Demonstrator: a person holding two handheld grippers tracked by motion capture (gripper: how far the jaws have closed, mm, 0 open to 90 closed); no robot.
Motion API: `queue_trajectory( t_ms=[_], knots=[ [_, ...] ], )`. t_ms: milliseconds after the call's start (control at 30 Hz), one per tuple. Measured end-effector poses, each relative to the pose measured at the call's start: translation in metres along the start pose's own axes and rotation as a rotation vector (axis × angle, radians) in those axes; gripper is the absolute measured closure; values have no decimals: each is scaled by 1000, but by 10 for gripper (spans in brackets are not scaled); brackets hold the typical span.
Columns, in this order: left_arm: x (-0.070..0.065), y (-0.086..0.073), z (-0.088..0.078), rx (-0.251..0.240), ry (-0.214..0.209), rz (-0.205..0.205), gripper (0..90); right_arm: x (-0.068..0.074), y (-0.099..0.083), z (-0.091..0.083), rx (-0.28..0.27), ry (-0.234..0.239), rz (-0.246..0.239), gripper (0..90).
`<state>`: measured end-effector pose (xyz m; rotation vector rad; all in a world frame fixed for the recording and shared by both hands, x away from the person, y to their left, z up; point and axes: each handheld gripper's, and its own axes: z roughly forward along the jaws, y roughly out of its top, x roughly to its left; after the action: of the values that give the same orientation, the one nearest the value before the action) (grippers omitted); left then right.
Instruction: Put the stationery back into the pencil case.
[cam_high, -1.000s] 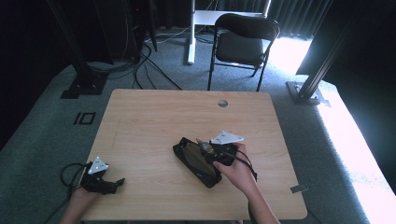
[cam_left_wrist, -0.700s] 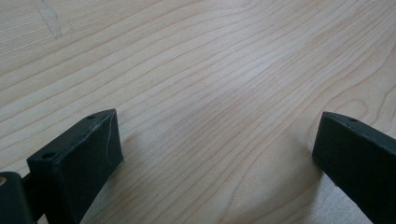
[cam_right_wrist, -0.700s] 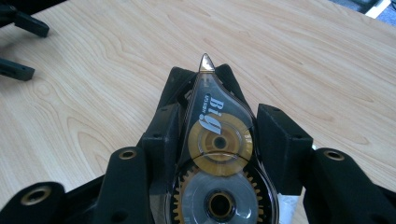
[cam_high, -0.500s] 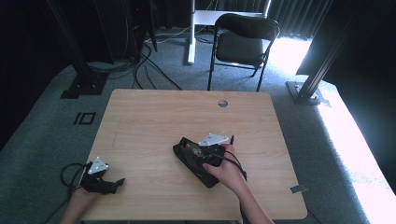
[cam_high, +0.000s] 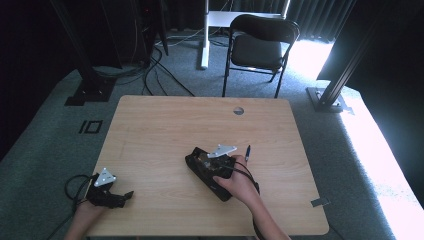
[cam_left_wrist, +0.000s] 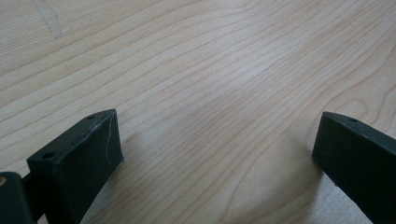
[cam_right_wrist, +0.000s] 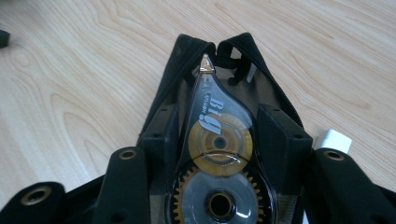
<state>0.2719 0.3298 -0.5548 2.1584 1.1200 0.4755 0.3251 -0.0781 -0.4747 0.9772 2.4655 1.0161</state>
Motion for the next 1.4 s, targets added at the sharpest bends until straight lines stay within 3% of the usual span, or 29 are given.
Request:
queue_trajectory(
  t_ms=[833,1400],
  knots=[
    [0,0,0,1,0,2,16,-1,2,23,85,-38,-12,504],
    [0,0,0,1,0,0,16,-3,-1,25,115,-5,-18,501]
  ],
)
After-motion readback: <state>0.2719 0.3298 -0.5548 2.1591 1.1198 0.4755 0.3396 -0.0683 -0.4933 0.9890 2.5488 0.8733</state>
